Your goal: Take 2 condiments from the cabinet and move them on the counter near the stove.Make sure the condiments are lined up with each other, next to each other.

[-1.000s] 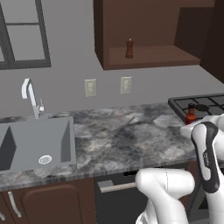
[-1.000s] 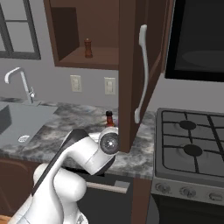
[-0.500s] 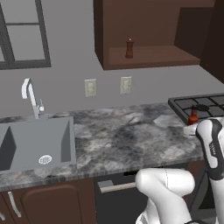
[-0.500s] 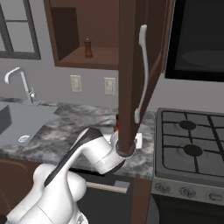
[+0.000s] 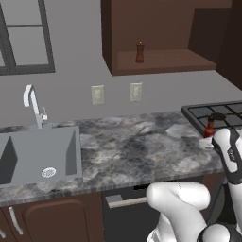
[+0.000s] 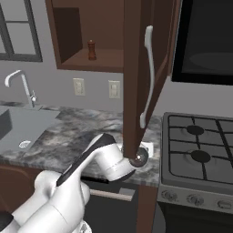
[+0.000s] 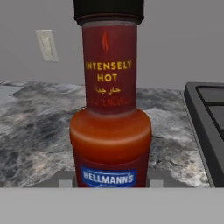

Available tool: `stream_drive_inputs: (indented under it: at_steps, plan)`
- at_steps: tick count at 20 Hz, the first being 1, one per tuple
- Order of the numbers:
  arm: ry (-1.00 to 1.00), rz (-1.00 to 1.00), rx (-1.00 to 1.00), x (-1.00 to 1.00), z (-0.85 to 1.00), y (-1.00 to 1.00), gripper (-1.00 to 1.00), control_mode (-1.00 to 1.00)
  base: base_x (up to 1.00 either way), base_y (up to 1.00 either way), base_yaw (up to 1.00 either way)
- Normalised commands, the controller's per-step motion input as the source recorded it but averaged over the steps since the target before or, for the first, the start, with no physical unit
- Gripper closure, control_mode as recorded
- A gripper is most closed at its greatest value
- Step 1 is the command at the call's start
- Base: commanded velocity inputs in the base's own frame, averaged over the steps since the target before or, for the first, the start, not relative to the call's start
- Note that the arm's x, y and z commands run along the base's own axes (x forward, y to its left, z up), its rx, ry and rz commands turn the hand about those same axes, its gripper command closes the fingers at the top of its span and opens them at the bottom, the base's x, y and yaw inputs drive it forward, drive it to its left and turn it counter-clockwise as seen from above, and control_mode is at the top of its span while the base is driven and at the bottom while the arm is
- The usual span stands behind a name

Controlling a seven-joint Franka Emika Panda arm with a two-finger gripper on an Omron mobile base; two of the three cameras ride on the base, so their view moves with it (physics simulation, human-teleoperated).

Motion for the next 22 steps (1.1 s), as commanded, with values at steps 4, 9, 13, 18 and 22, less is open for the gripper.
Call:
stream_drive_inputs:
  at_steps: [4,9,13,18,22]
  plan:
    - [0.00,0.00,0.00,0.03,-0.21,-0.25,1.00,-1.00,0.00,0.00,0.00]
    - [-0.01,0.00,0.00,0.01,-0.21,-0.19,1.00,-1.00,0.00,0.00,0.00]
    - [-0.05,0.00,0.00,0.00,-0.12,-0.17,1.00,-1.00,0.00,0.00,0.00]
    - [-0.01,0.00,0.00,0.01,-0.01,-0.13,1.00,-1.00,0.00,0.00,0.00]
    - [-0.01,0.00,0.00,0.04,-0.02,-0.09,1.00,-1.00,0.00,0.00,0.00]
